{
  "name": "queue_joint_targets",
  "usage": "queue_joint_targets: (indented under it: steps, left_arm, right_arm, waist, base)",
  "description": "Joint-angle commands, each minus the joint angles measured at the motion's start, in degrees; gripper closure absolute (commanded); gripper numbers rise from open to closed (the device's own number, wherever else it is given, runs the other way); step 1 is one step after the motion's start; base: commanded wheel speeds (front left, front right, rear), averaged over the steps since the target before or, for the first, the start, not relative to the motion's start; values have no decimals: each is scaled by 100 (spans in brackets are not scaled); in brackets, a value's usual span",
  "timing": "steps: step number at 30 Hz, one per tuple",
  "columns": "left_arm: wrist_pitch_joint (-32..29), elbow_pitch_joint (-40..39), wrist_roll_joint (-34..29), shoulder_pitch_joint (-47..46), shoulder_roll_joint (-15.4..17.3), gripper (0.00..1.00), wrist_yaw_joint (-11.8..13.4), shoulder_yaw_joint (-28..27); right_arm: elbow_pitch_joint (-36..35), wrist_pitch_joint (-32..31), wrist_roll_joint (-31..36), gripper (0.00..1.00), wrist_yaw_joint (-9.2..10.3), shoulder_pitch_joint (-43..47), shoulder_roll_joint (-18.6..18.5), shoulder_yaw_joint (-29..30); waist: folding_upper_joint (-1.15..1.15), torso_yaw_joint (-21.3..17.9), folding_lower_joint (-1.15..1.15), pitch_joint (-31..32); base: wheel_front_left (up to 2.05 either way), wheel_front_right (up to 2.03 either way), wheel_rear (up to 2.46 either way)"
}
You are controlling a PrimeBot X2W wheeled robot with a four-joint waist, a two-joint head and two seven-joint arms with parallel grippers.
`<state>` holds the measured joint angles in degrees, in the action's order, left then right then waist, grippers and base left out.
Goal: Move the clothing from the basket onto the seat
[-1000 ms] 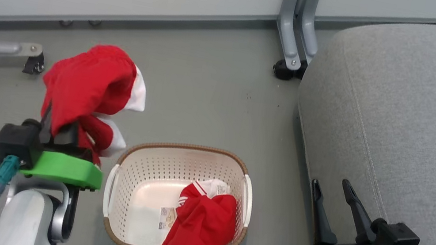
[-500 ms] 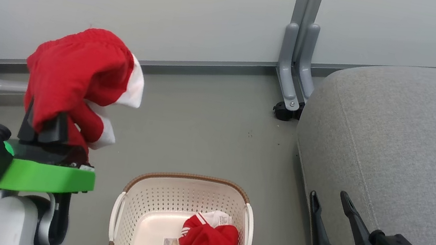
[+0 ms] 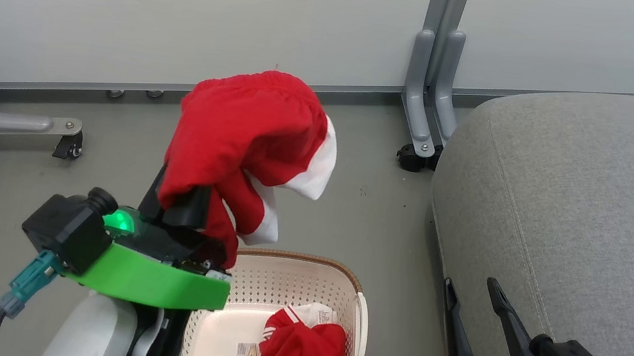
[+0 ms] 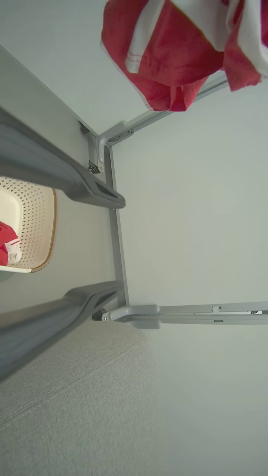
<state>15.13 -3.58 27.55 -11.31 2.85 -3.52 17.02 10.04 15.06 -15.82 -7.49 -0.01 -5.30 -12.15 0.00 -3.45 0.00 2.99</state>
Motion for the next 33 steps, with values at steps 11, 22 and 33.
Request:
queue_joint_targets:
  steps: [11,22,33]
  left_arm:
    - [3,13,126,-133,12,100,110,116]
    - [3,84,213,-113,12,100,97,129]
    - [3,266,181,-231,13,100,5,246]
  right_arm:
    - [-1,18,39,0,0,-31,-33,-37]
    - [-23,18,31,0,0,-3,-38,-27]
    - [-89,18,168,0,0,-68,-113,-221]
  waist:
    - [0,-103,0,-9]
    - [0,-87,0,-19]
    - [0,-84,0,-86]
  base:
    - [0,0,0]
    - [0,0,0]
    - [0,0,0]
